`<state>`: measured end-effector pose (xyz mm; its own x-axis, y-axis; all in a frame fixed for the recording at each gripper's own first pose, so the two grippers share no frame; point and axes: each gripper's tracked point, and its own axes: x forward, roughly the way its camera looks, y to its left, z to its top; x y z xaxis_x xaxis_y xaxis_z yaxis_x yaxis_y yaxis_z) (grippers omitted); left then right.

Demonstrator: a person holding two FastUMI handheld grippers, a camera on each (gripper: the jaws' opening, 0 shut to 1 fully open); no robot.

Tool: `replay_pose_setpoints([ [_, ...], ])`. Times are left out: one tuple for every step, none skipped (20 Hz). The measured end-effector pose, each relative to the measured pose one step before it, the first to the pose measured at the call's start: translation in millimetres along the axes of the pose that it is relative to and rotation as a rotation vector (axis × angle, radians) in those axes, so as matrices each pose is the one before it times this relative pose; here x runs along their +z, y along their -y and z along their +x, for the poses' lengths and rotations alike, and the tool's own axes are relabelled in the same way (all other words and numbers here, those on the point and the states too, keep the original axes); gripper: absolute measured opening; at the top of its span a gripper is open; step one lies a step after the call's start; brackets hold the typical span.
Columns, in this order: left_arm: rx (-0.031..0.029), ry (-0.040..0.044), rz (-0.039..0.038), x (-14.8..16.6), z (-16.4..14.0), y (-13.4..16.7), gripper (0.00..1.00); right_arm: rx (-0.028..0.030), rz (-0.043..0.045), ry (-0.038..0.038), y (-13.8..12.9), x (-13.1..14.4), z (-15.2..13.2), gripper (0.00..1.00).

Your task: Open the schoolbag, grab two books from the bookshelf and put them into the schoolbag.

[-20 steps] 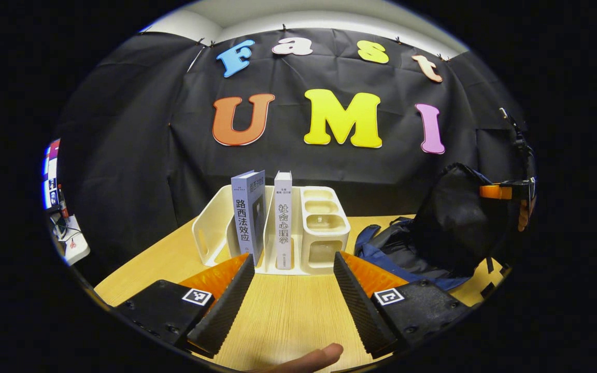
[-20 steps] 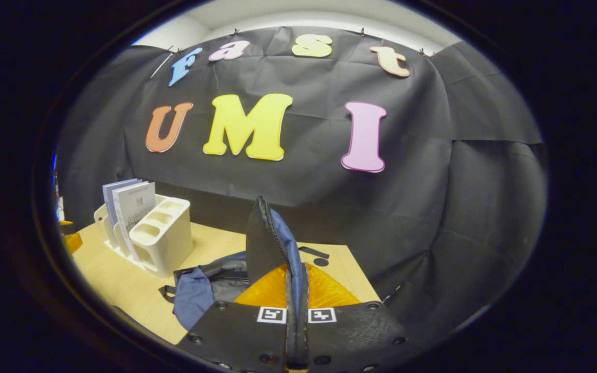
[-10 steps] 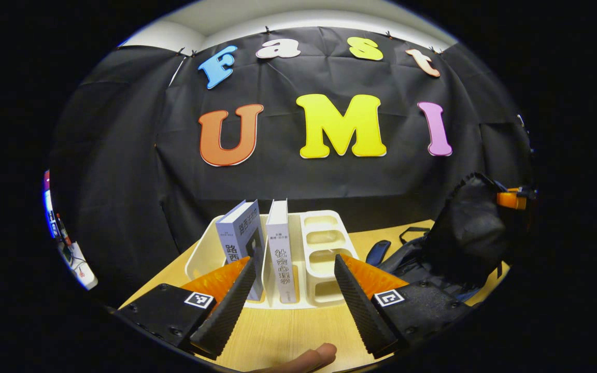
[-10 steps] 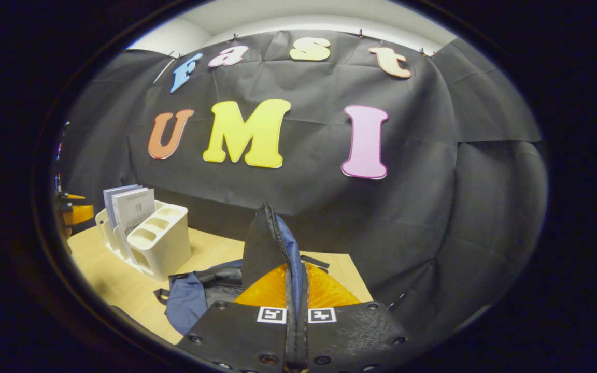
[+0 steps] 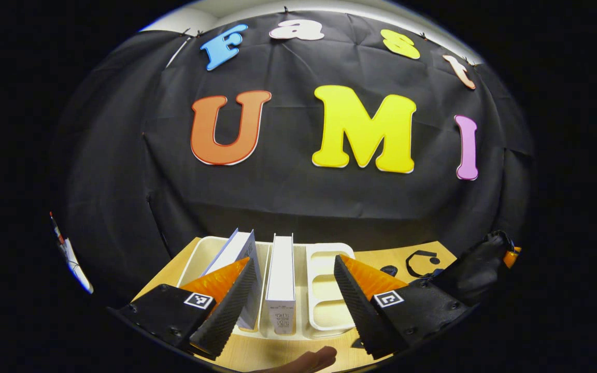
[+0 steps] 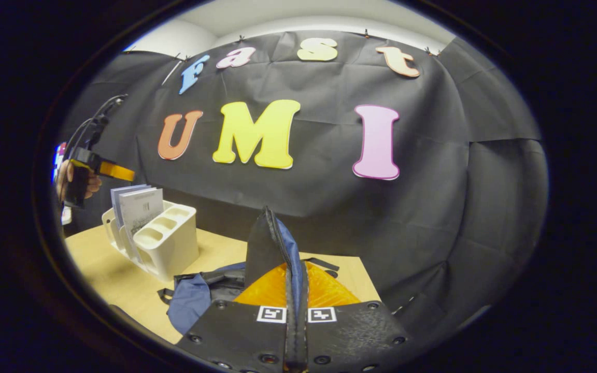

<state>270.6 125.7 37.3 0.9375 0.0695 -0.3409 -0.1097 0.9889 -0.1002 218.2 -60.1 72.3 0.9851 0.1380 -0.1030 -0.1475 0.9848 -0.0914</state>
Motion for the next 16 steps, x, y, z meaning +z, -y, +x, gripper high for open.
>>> replay_pose_setpoints([
  [0.00049,-0.03253,0.01351,-2.92,11.17,-0.49,1.0,0.00968,0.00843,0.0052,0.5,-0.97,-1.1,0.0],
  [0.00253,-0.02971,0.02247,-0.75,11.86,-0.1,0.96,0.00665,0.00826,0.00084,-0.15,-1.07,-0.75,0.0],
  [0.0024,-0.03102,0.01776,-5.17,8.89,-1.15,1.0,0.00518,0.00357,0.00126,0.85,-2.86,-0.17,0.0],
  [0.0215,-0.02639,0.00757,-4.32,6.17,-3.29,1.0,0.00437,0.00124,0.00018,0.58,-2.92,-0.25,0.0],
  [0.0103,-0.02501,0.00568,-2.74,6.31,-0.98,0.96,0.0056,0.00009,-0.00114,0.8,-2.48,-0.78,0.0],
  [0.00706,-0.02194,0.00058,-3.97,5.92,-0.16,0.96,0.00542,0.00103,-0.00051,0.5,-1.71,-0.6,0.0],
  [0.01045,-0.01562,0.007,-1.68,6.04,0.16,0.96,0.00406,0.00054,-0.00153,0.81,-2.79,-0.79,0.0],
  [0.00921,-0.02128,0.01732,-4.52,6.1,-0.56,0.96,0.00401,-0.00107,-0.00312,1.23,-2.04,-0.29,0.0],
  [0.01253,-0.02157,0.02291,-2.63,5.03,-1.11,0.96,0.00145,0.00142,-0.00207,0.64,-2.66,0.97,0.0],
  [-0.00074,-0.02275,0.02014,-3.39,4.8,1.88,0.95,0.00194,-0.00039,-0.0032,0.53,-1.45,0.47,0.0],
  [-0.00529,-0.03826,0.01628,-2.38,3.94,2.75,0.93,0.00068,0.00089,-0.00192,1.25,-2.15,0.54,0.0],
  [-0.00131,-0.04615,0.01407,-4.4,4.06,2.86,0.96,0.00331,0.00028,0.00013,-0.48,-0.26,0.02,0.0],
  [0.00825,-0.03694,-0.00023,-2.42,3.18,0.25,0.83,0.00278,-0.00026,-0.00214,-0.17,-2.81,0.09,0.03],
  [-0.00193,-0.03224,0.006,-0.51,1.28,-0.39,0.81,0.0053,-0.0027,0.00004,-1.88,-1.29,1.2,0.01],
  [0.00667,-0.0247,0.01285,-0.18,1.42,-1.68,0.78,-0.0001,-0.00731,-0.00396,-0.28,-2.63,0.35,0.01],
  [-0.006,-0.02691,0.01934,-4.64,1.42,0.49,0.76,-0.00123,-0.00188,-0.0041,0.5,-0.3,0.03,0.01],
])
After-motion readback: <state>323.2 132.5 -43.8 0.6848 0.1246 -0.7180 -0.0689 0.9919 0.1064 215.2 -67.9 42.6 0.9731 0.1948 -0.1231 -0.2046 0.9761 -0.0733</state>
